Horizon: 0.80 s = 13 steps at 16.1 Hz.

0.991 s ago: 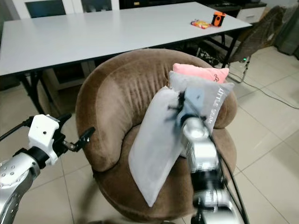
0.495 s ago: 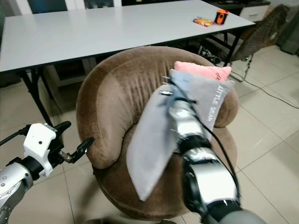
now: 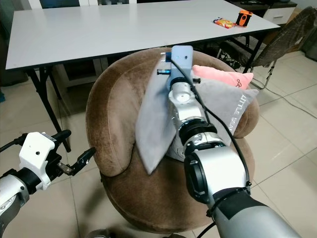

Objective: Move the pillow to the sofa from floor

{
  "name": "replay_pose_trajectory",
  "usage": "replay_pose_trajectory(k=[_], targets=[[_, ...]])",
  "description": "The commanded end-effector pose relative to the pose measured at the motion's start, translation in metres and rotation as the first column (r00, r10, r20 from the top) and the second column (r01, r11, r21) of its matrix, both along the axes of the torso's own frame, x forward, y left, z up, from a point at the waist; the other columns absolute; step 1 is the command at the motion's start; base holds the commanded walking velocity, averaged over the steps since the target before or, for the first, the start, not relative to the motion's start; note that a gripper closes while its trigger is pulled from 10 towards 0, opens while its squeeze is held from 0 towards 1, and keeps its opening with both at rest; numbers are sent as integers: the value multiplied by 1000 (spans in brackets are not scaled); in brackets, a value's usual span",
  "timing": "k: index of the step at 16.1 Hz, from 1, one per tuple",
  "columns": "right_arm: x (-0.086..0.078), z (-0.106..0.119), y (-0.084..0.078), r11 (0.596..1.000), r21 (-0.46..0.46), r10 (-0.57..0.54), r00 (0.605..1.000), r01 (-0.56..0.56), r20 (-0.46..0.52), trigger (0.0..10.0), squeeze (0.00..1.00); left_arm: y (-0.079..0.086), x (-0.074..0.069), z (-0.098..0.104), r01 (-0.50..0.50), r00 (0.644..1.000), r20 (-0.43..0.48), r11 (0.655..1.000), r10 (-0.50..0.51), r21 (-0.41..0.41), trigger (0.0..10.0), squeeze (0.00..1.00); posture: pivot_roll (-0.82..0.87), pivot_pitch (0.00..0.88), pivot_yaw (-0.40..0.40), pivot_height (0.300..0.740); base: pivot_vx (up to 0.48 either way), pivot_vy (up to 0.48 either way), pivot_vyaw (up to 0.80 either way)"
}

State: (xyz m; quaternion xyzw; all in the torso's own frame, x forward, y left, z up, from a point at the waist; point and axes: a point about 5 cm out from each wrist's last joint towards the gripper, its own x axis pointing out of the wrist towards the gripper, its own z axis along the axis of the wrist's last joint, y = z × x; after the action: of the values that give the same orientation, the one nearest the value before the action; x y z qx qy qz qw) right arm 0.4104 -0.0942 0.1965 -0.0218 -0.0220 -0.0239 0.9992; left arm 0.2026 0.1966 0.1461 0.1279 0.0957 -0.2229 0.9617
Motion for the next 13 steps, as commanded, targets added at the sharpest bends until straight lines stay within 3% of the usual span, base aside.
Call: replay_pose_trajectory(k=[1,2,3,4,6,8,9,10,13], targets=[[0,-3,-5,1000,-25,-2,1000,2,-19,10000,0,-2,-1,3,6,1000,7,1000,-6,-5,10000,0,119,0,-63,740,0,0,0],[-6,-32,-5,1000,-22,15,987,-18,-158,10000,0,-3,-1,2,12,1000,0,1000,-12,-6,10000,0,120,0,-64,740,0,0,0],[-8,-40,-5,999,-19,21,981,-25,-195,10000,0,-4,-1,2,14,1000,-2,1000,-14,-6,10000,0,120,0,-64,740,0,0,0],[-19,-71,-7,998,-44,26,948,-42,-316,10000,0,-5,-2,2,19,1000,-6,1000,-19,-6,10000,0,124,0,-65,740,0,0,0],[-35,-105,-12,998,-35,25,894,-46,-447,10000,0,-5,-2,3,22,1000,-8,1000,-22,-2,10000,0,135,0,-69,740,0,0,0],[-38,-110,-14,999,28,28,884,-17,-466,10000,43,-4,-3,3,20,1000,-8,1000,-20,3,10000,0,140,0,-69,740,0,0,0],[-37,-109,-15,999,39,28,887,-11,-460,10000,580,-4,-3,3,20,1000,-7,1000,-20,5,10000,0,141,0,-68,740,0,0,0],[-34,-104,-17,998,66,33,895,-4,-444,10000,1000,-3,-3,4,19,1000,-7,1000,-19,7,10000,0,141,0,-66,740,0,0,0],[-17,-71,-33,998,62,22,948,-3,-317,10000,1000,-3,2,5,13,1000,6,1000,-13,17,10000,0,137,0,-61,740,0,0,0]])
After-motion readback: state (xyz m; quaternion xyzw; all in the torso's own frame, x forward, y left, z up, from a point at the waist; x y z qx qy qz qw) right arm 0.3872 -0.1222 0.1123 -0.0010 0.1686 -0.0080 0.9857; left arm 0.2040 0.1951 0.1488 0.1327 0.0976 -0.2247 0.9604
